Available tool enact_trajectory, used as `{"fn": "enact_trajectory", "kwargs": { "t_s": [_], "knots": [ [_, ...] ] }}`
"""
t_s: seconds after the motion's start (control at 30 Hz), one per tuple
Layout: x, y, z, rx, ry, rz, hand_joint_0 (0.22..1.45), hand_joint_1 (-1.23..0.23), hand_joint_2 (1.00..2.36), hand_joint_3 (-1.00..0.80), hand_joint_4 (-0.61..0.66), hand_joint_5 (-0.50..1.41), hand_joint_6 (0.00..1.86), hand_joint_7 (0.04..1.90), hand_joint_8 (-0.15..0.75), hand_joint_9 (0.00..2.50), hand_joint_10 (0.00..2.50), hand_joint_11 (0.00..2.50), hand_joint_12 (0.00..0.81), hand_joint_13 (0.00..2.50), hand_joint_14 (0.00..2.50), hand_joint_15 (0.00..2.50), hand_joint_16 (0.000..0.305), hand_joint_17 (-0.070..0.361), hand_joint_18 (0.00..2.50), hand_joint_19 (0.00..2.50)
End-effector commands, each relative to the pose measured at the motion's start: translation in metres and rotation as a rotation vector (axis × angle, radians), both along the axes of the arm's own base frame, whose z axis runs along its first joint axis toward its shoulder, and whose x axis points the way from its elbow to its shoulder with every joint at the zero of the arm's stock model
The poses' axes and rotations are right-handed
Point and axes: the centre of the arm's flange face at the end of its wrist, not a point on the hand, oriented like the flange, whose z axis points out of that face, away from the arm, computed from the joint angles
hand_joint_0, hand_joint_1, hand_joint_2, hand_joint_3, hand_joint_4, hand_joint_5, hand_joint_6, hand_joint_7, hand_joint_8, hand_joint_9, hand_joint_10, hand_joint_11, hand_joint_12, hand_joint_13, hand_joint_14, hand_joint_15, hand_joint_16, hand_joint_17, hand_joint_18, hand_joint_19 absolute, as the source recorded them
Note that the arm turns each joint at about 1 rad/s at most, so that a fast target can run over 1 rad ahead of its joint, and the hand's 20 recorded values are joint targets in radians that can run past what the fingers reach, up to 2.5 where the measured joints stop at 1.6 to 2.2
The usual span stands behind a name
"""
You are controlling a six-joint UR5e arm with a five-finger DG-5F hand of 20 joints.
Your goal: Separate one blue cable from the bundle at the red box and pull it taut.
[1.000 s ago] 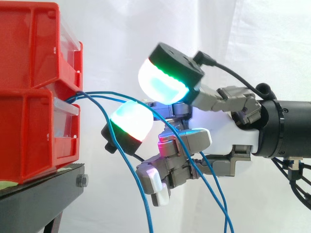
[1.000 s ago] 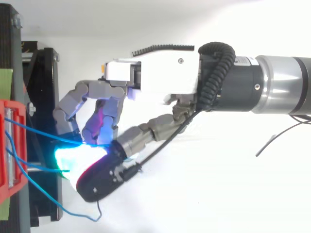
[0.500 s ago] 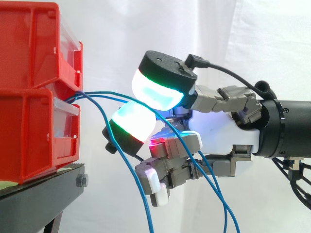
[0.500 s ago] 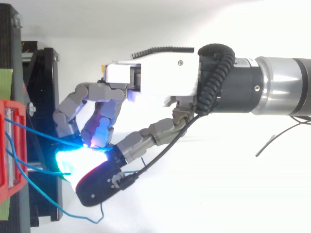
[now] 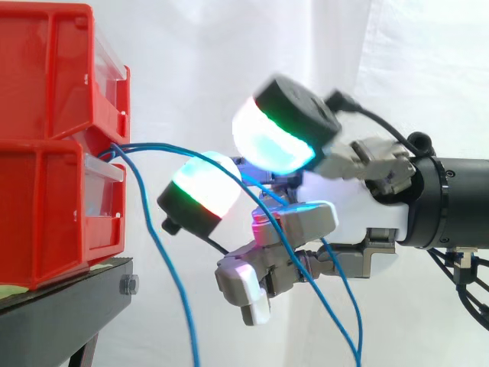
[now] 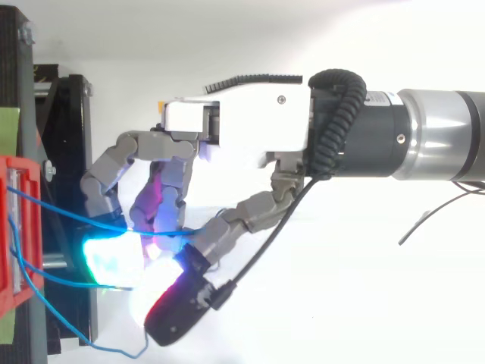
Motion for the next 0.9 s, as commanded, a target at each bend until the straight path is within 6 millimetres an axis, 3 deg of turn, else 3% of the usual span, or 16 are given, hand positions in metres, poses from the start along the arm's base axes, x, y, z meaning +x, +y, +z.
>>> {"fn": "enact_trajectory", "kwargs": {
  "t_s": [0.0,0.03,0.17,0.33,0.5,0.67,0.73,0.8,0.87],
  "knots": [
    [0.000,0.000,0.000,0.000,0.000,0.000,0.50,-0.50,1.00,-0.50,-0.09,-0.05,0.87,0.99,0.256,1.48,0.02,1.54,0.365,1.03,0.03,0.90,0.052,0.116,0.80,0.86],
    [0.000,0.000,0.000,0.000,0.000,0.000,0.55,-0.40,1.00,-0.50,-0.11,-0.05,0.85,1.01,0.232,1.48,0.02,1.53,0.343,1.02,0.03,0.91,0.048,0.108,0.78,0.88],
    [0.000,0.000,0.000,0.000,0.000,0.000,0.60,-0.43,1.00,-0.50,-0.05,-0.06,0.84,1.09,0.224,1.47,0.03,1.54,0.347,1.02,0.03,0.92,0.047,0.107,0.77,0.90],
    [0.001,0.000,0.001,0.002,-0.003,0.000,0.58,-0.71,1.00,-0.50,0.04,-0.11,0.88,1.04,0.239,1.41,0.02,1.56,0.362,1.00,0.03,0.93,0.051,0.115,0.76,0.89],
    [-0.001,0.000,0.023,-0.021,0.004,0.007,0.53,-0.80,1.00,-0.50,0.06,-0.11,0.89,1.00,0.258,1.42,0.01,1.61,0.372,1.02,0.03,0.93,0.054,0.121,0.79,0.87],
    [-0.008,-0.001,0.019,-0.066,0.066,0.005,0.51,-0.92,1.00,-0.50,0.07,-0.11,0.90,1.00,0.257,1.44,0.01,1.65,0.372,1.03,0.03,0.95,0.055,0.124,0.82,0.86],
    [-0.010,-0.001,0.017,-0.079,0.089,0.006,0.54,-0.98,1.00,-0.50,0.06,-0.11,0.90,1.00,0.240,1.44,0.01,1.70,0.363,1.04,0.03,0.96,0.053,0.119,0.83,0.87],
    [-0.012,0.000,0.016,-0.088,0.105,0.009,0.73,-0.98,1.00,-0.50,-0.04,-0.12,0.91,1.14,0.218,1.44,0.01,1.75,0.341,1.05,0.03,0.97,0.050,0.112,0.84,0.86],
    [-0.013,0.000,0.015,-0.093,0.111,0.008,0.79,-0.96,1.01,-0.43,-0.08,-0.16,0.96,1.05,0.219,1.33,0.00,1.75,0.347,1.01,0.03,0.98,0.050,0.113,0.83,0.85]
  ]
}}
